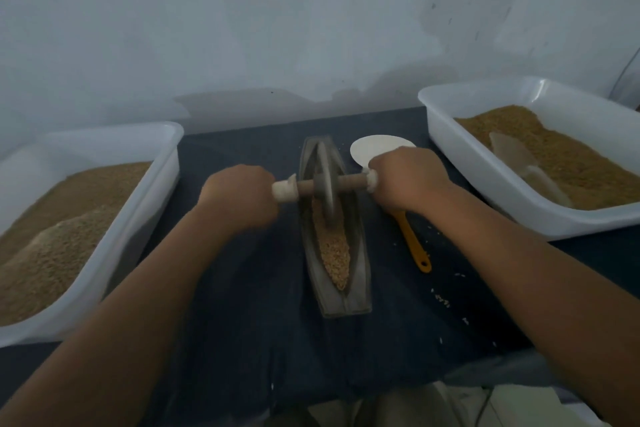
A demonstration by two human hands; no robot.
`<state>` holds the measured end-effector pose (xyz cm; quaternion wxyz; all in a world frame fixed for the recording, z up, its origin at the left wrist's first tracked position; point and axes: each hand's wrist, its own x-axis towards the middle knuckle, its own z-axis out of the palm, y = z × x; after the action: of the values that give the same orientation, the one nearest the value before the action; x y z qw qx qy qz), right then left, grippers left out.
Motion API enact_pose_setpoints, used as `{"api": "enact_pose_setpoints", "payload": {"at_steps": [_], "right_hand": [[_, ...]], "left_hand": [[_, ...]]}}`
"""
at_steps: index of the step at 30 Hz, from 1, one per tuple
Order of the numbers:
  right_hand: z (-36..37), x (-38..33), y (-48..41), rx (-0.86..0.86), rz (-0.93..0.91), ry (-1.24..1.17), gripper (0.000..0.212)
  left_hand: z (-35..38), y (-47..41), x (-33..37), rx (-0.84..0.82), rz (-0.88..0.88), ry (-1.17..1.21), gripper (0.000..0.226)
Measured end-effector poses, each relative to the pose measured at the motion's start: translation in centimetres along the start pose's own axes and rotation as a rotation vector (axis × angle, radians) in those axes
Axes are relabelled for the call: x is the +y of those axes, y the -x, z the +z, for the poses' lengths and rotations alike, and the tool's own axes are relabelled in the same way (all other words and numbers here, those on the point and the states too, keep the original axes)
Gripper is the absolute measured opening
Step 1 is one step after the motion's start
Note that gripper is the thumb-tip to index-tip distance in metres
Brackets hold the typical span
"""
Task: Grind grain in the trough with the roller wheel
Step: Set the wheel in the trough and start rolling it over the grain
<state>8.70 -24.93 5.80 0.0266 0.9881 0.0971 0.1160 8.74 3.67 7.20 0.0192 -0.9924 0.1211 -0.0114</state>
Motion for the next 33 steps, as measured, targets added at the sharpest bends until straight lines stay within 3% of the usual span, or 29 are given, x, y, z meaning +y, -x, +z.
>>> {"api": "enact_pose_setpoints", "payload": {"at_steps": [4,7,12,17,22,24,26,30,33], "right_hand": [[-1.1,0.5,6.0,-0.117,-0.107,-0.043,0.040],[-1.5,0.2,5.6,-0.191,-0.097,-0.034,0.035],[-1.5,-0.9,-1.1,0.037,-0.022,0.057,0.030],[-2.6,-1.2,-2.1,-0.003,-0.036,0.092,0.027],[-3.1,0.1,3.2,-0.406,-0.076,-0.026,0.016],[-2.9,0.5,3.6,-0.448,-0.096,-0.037,0.017],[-2.6,0.4,2.4,-0.344,-0.080,-0.033,0.020],[-1.2,-0.3,-2.0,0.040,-0.076,0.077,0.025],[-0.9,-0.2,-3.2,0.037,-0.037,0.095,0.027]], "left_hand": [[1.6,6.2,-1.1,0.064,0.114,-0.022,0.020],[2.2,6.1,-1.1,0.107,0.102,-0.044,0.023],[2.0,-1.8,-0.9,0.088,-0.084,0.056,0.018],[2.2,-2.9,-1.2,0.041,-0.085,0.131,0.018],[3.3,3.6,-1.7,0.075,0.072,0.067,0.017],[3.5,4.5,-1.7,0.095,0.089,0.058,0.020],[3.3,3.4,-1.3,0.073,0.050,0.045,0.019],[2.3,-1.3,-0.4,0.074,-0.131,0.097,0.015],[1.2,-2.6,0.0,0.104,-0.130,0.070,0.017]]}}
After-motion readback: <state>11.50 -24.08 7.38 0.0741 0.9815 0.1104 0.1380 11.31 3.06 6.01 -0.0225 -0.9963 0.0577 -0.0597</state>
